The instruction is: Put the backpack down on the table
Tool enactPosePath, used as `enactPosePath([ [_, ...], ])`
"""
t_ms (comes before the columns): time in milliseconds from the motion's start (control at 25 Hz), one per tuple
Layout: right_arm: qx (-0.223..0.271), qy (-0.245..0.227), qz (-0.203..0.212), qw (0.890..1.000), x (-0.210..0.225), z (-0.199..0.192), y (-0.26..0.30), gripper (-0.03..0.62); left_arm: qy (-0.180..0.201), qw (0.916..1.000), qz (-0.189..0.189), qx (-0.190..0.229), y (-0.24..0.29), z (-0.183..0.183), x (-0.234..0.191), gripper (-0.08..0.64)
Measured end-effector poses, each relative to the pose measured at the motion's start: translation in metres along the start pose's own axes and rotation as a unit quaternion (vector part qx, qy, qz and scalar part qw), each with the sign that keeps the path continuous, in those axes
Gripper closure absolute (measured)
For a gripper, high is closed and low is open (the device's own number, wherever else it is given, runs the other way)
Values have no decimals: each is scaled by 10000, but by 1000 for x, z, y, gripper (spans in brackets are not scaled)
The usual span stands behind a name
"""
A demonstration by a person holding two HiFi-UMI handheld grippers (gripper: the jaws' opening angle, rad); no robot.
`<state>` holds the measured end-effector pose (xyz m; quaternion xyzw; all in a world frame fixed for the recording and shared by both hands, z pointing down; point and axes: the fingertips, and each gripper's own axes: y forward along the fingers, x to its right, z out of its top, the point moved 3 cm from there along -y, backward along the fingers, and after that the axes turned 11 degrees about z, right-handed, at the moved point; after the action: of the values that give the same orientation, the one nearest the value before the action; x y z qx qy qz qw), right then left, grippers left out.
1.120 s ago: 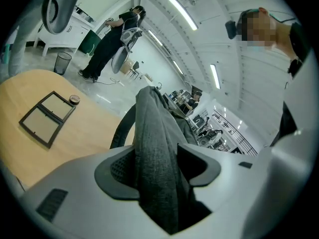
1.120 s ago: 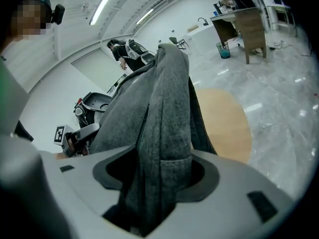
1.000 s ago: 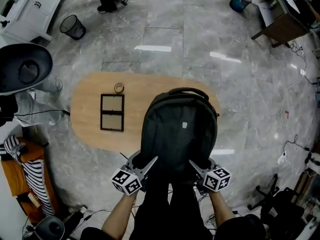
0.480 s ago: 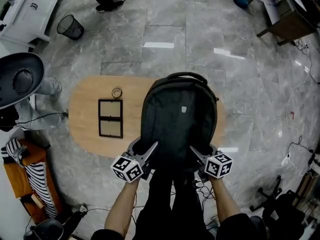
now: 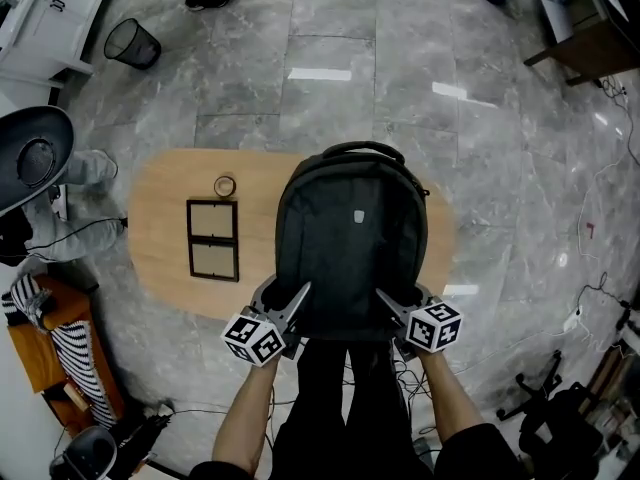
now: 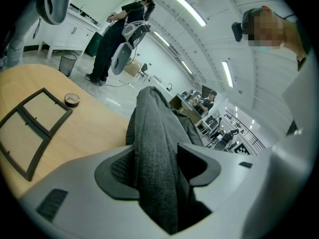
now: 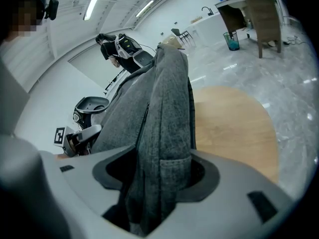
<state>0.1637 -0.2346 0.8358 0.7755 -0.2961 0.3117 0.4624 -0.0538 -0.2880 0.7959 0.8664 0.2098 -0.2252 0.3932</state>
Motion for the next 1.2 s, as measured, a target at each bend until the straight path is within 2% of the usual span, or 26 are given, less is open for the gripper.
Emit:
enactPosePath([
  [240, -7, 127, 36, 9999, 10, -1, 4, 348, -64, 9999, 87, -75, 9, -2, -3, 313],
  [480, 0, 277, 107, 9996, 16, -3, 12, 340, -294, 9989, 263, -265, 16, -8, -19, 301],
  [680, -57, 533, -32, 9986, 21, -7, 19, 333, -274, 9972, 522, -455, 25, -14, -32, 290],
  [960, 123, 710, -145, 9973, 32, -7, 22, 307, -370, 9950, 717, -596, 39, -18, -44, 261],
  [1080, -45, 883, -128, 9960, 35, -5, 26, 293, -428, 9949, 677, -613, 41, -15, -47, 253],
  [1200, -286, 879, -442, 9947, 34, -2, 22, 290, -542, 9948, 689, -526, 35, -12, -47, 245],
])
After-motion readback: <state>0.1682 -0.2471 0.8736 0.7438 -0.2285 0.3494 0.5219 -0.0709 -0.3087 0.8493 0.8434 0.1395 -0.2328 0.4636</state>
